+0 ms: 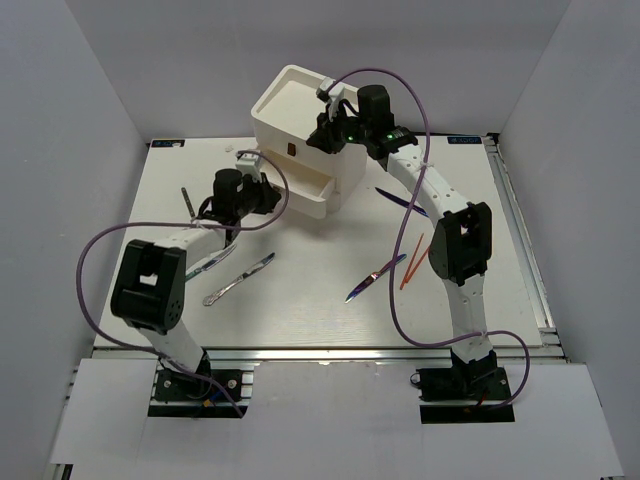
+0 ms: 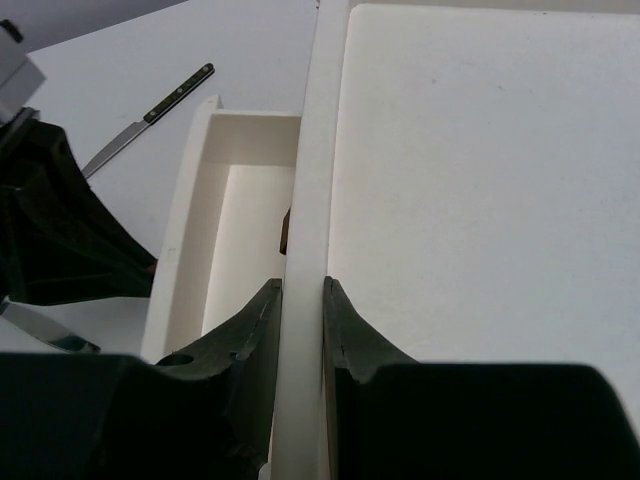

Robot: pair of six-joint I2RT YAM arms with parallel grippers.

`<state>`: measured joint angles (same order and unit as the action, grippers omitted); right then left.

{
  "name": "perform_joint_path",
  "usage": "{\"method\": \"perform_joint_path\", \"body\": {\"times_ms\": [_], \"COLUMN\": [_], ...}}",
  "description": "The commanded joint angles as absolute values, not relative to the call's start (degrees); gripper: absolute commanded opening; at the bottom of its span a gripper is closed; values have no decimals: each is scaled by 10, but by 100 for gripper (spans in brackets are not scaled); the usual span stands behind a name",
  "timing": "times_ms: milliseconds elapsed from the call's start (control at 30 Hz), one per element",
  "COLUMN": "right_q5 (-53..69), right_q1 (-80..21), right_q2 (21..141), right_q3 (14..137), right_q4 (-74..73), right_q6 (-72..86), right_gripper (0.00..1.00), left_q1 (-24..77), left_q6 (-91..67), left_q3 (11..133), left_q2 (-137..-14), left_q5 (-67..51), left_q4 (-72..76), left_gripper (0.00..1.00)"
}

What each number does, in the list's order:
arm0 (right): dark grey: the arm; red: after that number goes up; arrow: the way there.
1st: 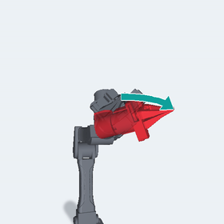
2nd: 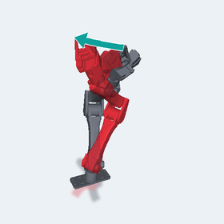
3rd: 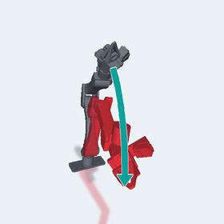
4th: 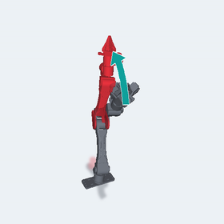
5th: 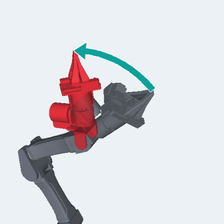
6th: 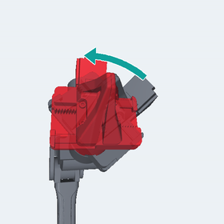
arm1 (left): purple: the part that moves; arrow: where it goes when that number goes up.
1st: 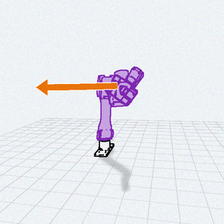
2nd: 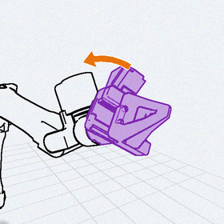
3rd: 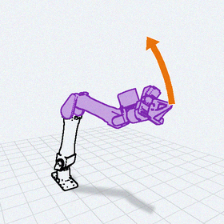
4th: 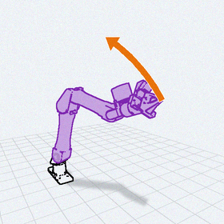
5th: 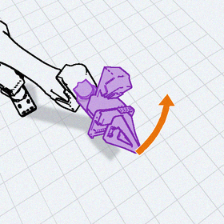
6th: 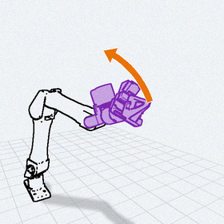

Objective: Sort the eating utensils into containers

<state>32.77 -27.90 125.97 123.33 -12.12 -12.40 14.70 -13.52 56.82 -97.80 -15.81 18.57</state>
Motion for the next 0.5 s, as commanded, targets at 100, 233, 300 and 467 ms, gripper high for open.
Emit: {"method": "perform_joint_path", "body": {"times_ms": [100,233,300,467], "right_q5": [370,371,375,395], "right_q1": [-301,-302,-301,-302], "right_q2": [1256,1256,1254,1252], "right_q3": [1223,1223,1223,1230], "right_q4": [-187,-187,-187,-187], "right_q6": [-105,-108,-109,-123], "right_gripper": [0,0,1,32], "left_q1": [143,140,139,139], "left_q6": [-113,-114,-114,-130], "left_q3": [509,481,479,504], "left_q2": [-868,-831,-824,-838], "left_q5": [-143,-132,-136,-145], "left_q4": [167,163,158,142], "left_gripper": [0,0,2,47]}}
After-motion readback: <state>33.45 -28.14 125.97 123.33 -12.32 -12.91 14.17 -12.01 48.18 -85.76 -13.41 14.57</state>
